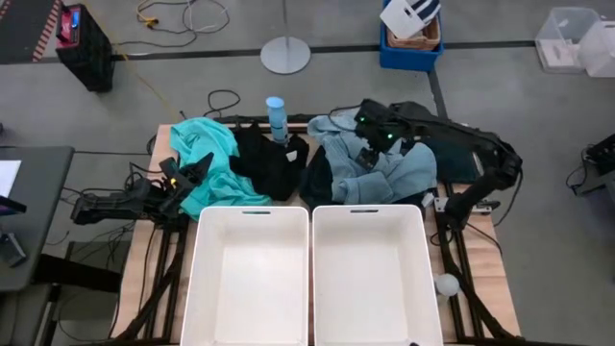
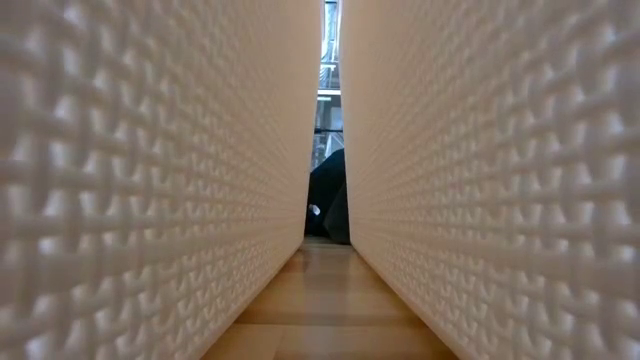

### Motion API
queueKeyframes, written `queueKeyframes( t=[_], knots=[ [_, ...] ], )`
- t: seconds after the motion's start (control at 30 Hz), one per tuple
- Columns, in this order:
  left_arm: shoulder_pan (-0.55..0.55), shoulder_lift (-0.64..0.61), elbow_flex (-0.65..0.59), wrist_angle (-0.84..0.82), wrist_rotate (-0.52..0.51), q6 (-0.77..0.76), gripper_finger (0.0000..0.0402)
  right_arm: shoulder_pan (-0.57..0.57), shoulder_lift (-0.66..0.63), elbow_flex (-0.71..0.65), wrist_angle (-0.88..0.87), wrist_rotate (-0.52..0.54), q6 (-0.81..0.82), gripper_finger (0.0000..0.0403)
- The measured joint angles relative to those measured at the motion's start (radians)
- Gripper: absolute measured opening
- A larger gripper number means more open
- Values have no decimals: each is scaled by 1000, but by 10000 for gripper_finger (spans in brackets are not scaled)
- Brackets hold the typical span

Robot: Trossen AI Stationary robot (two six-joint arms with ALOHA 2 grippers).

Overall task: Sort clothes
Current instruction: Put the light blue pants into the right white bin

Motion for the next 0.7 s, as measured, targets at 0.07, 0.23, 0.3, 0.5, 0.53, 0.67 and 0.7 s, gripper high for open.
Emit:
queueKeyframes(
  t=[0.07, 0.23, 0.3, 0.5, 0.53, 0.67, 0.7],
  knots=[
    [0, 0, 0, 0, 0, 0, 0, 15, 9, 0, -1, 58, 0, 266],
    [0, 0, 0, -1, 0, 0, 0, 42, 26, 0, -33, 149, 25, 266],
    [0, 0, 0, -2, 0, 0, 0, 52, 32, 0, -40, 168, 34, 266],
    [0, 0, 0, -7, 0, 0, 0, 62, 32, 0, -54, 176, 87, 265],
    [0, 0, 0, -8, 0, 0, 0, 64, 32, 0, -59, 177, 98, 265],
    [0, 0, 0, -7, 0, 0, 0, 82, 31, 0, -72, 177, 125, 265],
    [0, 0, 0, -7, 0, 0, 0, 88, 31, 0, -69, 177, 131, 265]
  ],
)
